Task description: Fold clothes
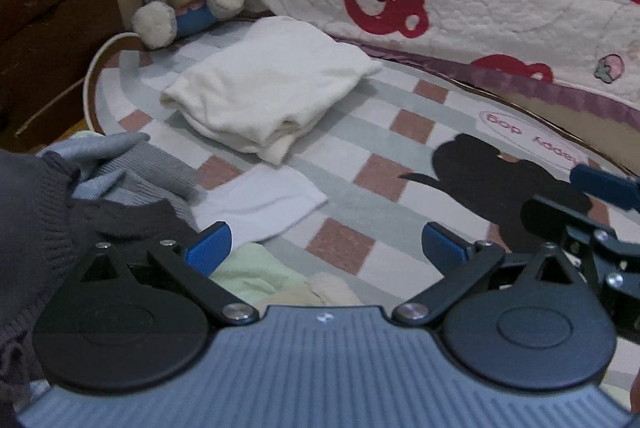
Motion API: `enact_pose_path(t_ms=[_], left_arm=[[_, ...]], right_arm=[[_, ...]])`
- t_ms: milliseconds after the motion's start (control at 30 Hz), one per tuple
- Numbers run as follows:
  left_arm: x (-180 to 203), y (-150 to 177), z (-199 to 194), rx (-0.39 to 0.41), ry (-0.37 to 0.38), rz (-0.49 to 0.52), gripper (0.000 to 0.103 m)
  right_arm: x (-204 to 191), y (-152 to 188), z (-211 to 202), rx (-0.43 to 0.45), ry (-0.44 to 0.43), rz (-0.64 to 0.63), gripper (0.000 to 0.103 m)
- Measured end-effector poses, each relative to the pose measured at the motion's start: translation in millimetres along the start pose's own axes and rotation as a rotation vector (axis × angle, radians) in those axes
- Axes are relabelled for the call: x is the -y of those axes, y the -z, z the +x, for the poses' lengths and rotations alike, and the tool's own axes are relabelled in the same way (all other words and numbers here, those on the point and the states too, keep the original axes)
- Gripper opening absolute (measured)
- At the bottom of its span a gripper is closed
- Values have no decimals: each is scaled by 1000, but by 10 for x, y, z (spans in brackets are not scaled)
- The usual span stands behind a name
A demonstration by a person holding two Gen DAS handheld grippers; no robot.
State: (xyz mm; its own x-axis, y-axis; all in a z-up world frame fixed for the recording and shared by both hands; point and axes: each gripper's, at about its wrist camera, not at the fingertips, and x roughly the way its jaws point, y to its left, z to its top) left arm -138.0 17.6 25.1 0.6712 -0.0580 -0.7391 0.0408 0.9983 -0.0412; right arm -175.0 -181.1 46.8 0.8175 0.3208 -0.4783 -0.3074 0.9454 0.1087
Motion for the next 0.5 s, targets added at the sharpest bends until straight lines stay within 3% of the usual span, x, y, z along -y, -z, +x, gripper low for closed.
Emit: enact_pose_path(t_ms=[500], left_arm=[[11, 10, -144, 12, -29, 1, 103]], right_arm=[[-146, 4, -75, 44, 6, -37, 78]])
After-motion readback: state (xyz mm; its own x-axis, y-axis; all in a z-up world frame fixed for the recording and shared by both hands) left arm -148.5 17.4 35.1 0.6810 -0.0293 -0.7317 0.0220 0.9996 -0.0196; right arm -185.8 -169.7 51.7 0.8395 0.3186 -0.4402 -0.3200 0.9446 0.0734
